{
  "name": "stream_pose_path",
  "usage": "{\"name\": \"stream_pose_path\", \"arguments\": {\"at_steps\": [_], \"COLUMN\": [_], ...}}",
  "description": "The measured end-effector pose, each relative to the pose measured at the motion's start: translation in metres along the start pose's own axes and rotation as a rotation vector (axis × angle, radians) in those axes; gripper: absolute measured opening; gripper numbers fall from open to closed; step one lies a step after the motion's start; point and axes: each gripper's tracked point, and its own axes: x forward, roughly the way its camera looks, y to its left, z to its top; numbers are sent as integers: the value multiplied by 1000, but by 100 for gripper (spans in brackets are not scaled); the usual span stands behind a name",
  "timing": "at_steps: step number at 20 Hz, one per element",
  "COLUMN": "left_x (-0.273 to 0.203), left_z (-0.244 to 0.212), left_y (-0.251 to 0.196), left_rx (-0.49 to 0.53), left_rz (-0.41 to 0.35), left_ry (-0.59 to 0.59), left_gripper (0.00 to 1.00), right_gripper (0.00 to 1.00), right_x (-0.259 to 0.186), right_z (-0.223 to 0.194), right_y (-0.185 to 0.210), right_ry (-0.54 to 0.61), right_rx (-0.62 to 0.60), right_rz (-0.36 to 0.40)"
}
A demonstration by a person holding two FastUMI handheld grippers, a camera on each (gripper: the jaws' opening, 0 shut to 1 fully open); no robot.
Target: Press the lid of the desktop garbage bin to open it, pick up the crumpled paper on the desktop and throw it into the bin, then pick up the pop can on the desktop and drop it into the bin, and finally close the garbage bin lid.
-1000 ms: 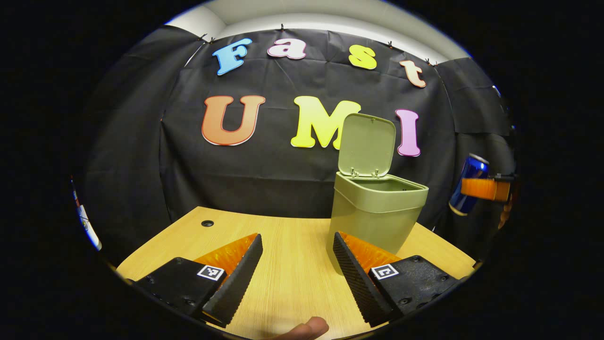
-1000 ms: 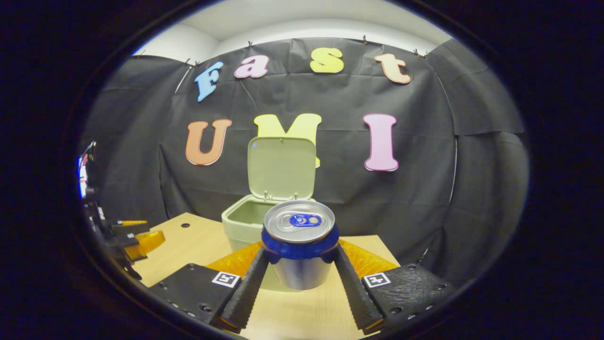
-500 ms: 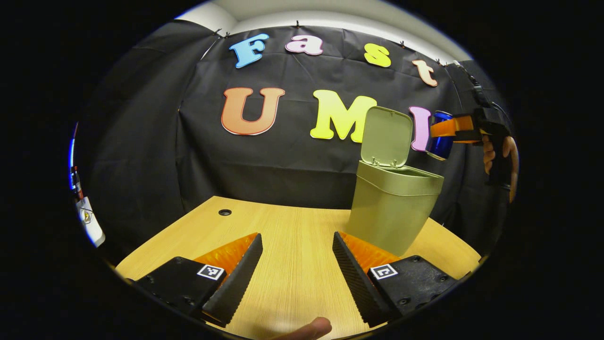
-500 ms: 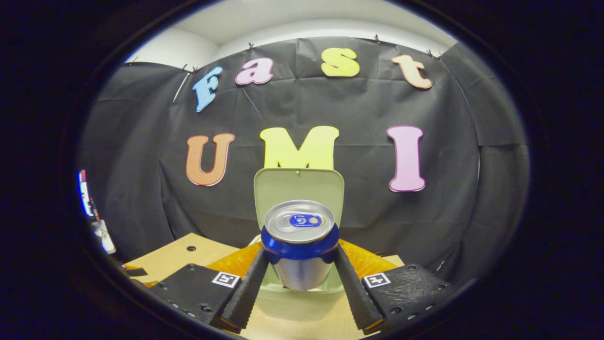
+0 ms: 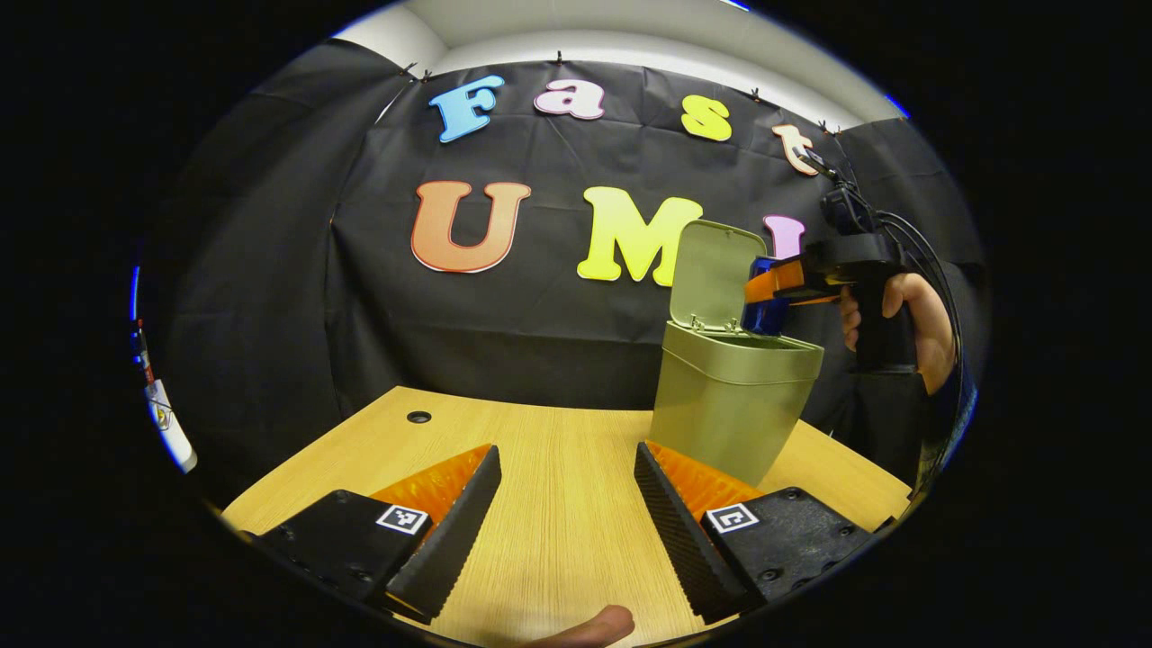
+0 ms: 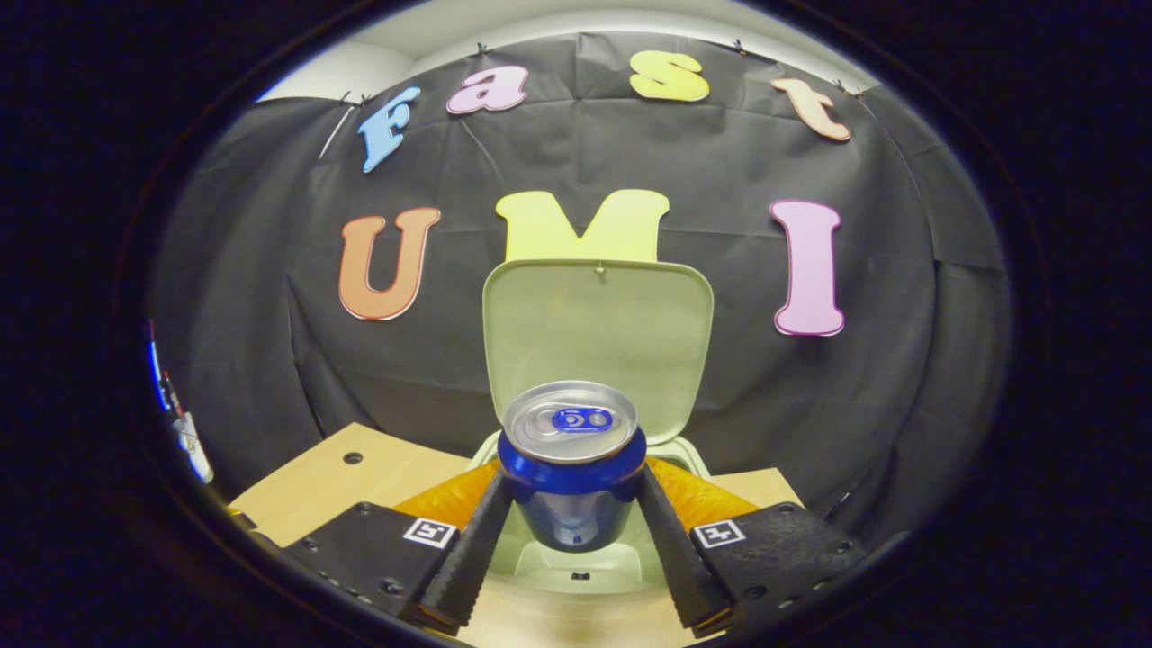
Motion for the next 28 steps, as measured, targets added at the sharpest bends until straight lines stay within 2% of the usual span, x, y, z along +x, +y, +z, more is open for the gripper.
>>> {"name": "stream_pose_path", "arguments": {"at_steps": [4, 5, 6, 9, 11, 12, 13, 14, 15, 17, 21, 25, 27, 28], "left_x": [4, 4, 5, 10, 12, 14, 9, 10, 11, 14, 18, 19, 17, 16], "left_z": [-1, -2, -3, -10, -13, -14, -21, -21, -22, -23, -25, -23, -24, -23], "left_y": [1, 0, 0, 0, 1, 0, 0, 0, 0, 0, -1, 0, 4, 4], "left_rx": [4, 2, -2, -8, -6, -6, -6, -4, -2, 1, 4, 5, -4, -8], "left_rz": [-3, -5, -9, -16, -13, -16, -17, -18, -19, -20, -24, -32, -27, -29], "left_ry": [7, 10, 13, 33, 43, 46, 48, 50, 52, 58, 70, 70, 75, 72], "left_gripper": [96, 96, 96, 96, 96, 100, 96, 100, 96, 96, 96, 96, 96, 96], "right_gripper": [81, 84, 82, 89, 89, 91, 90, 91, 92, 95, 94, 97, 91, 94], "right_x": [4, 4, 3, 0, -3, -5, -7, -9, -11, -17, -18, 2, 25, 35], "right_z": [2, 3, 5, 13, 22, 29, 36, 45, 54, 73, 121, 163, 173, 176], "right_y": [-2, -1, -3, -7, -9, -9, -10, -10, -11, -8, 1, 7, 3, 0], "right_ry": [-5, -7, -11, -23, -37, -47, -57, -70, -84, -104, -166, -185, -156, -137], "right_rx": [-8, -2, 4, 10, 7, 2, -4, -12, -23, -45, -67, -28, -4, 6], "right_rz": [-8, -4, -6, -12, -14, -17, -24, -30, -43, -53, -51, -25, -25, -33]}}
